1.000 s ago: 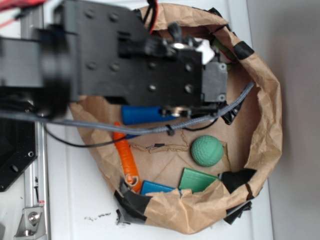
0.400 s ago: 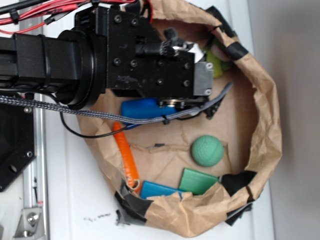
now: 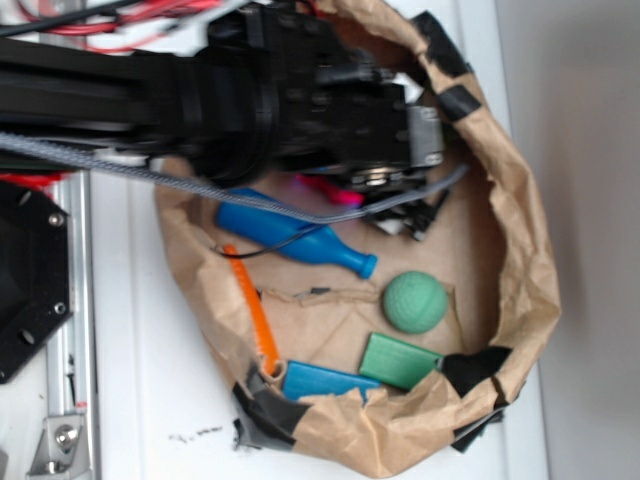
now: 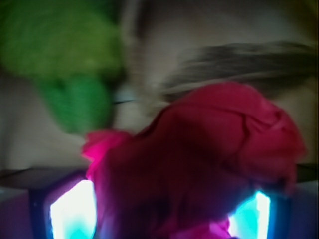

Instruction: Grab the red paper.

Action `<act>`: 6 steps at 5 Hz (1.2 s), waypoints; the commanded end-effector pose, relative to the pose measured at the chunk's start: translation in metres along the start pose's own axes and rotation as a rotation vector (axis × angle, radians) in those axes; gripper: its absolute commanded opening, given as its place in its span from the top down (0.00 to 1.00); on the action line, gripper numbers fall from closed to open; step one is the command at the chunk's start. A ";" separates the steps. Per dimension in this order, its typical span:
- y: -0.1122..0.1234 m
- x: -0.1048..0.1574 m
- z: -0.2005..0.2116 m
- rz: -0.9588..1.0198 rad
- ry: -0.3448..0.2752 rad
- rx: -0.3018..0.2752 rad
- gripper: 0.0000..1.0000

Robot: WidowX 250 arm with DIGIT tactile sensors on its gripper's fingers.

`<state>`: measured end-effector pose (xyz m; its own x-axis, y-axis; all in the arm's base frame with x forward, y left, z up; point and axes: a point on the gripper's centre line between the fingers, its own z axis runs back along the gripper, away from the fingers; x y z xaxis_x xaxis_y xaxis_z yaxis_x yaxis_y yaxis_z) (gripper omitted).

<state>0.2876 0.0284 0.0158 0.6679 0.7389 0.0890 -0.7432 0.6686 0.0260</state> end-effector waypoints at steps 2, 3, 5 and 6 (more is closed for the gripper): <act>0.002 0.013 0.005 -0.078 0.002 0.045 1.00; -0.001 0.010 0.040 -0.173 -0.078 0.040 1.00; -0.009 -0.008 0.142 -0.407 -0.208 -0.160 1.00; -0.021 -0.022 0.193 -0.537 -0.130 -0.238 1.00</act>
<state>0.2795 -0.0269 0.1806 0.9357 0.3073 0.1733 -0.2954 0.9510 -0.0913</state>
